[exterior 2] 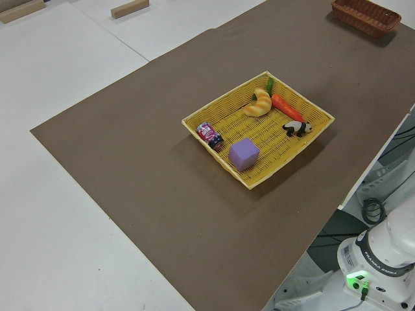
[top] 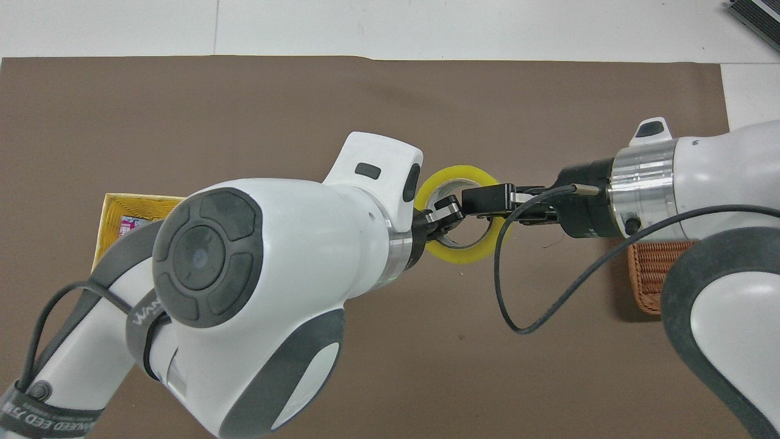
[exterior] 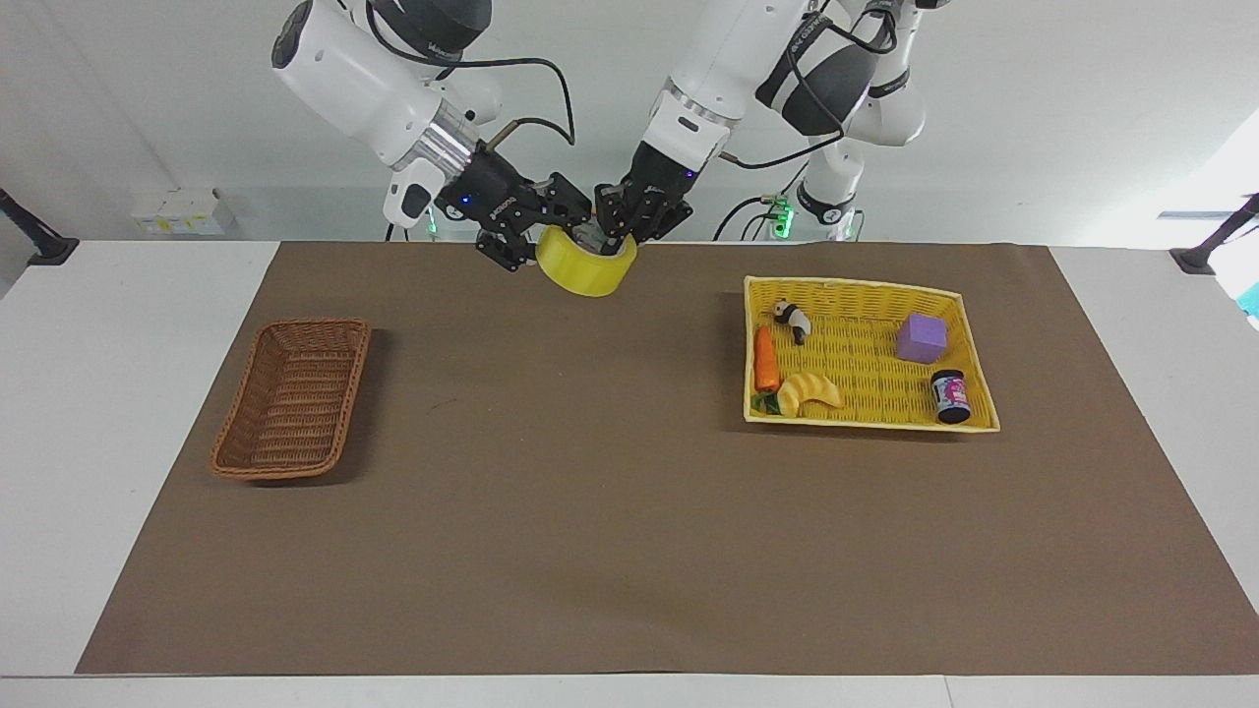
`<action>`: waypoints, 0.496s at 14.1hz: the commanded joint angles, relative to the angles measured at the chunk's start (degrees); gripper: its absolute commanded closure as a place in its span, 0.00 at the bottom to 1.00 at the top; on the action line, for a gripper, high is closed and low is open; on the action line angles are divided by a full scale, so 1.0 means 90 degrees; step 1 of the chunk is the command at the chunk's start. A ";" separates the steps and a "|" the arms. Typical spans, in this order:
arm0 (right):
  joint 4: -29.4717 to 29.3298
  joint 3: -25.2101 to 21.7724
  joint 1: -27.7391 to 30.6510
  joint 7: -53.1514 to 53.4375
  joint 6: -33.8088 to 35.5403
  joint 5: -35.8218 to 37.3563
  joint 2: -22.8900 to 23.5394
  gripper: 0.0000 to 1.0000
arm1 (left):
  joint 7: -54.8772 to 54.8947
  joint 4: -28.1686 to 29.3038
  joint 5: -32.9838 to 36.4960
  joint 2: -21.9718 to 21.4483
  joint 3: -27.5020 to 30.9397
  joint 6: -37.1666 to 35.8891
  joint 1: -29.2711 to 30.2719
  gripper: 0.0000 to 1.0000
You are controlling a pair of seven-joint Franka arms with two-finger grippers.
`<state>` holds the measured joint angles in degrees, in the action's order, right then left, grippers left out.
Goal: Move tape to another basket
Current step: 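Grasp the tape with the right gripper while the left gripper releases it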
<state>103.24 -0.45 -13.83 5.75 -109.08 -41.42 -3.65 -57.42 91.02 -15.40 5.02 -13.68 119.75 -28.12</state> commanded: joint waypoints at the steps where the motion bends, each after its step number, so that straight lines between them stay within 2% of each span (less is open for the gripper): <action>1: -0.0036 -0.0038 0.0169 0.0211 0.0137 -0.0144 -0.0112 1.00 | 0.0013 -0.0055 -0.0124 -0.0099 0.0094 -0.0004 0.0049 0.00; 4: -0.0036 -0.0057 0.0199 0.0211 0.0147 -0.0144 -0.0112 1.00 | 0.0080 -0.0045 -0.0135 -0.0410 0.0220 -0.0102 0.0068 0.00; 7: -0.0142 -0.0057 0.0481 0.0182 0.0428 -0.0144 -0.0131 1.00 | 0.0129 -0.0045 -0.0251 -0.0607 0.0241 -0.0443 0.0506 0.00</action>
<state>103.09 -0.97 -11.60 6.76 -108.19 -41.50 -3.94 -57.43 90.14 -15.70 1.38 -11.40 118.56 -26.49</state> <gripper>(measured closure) 1.000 0.000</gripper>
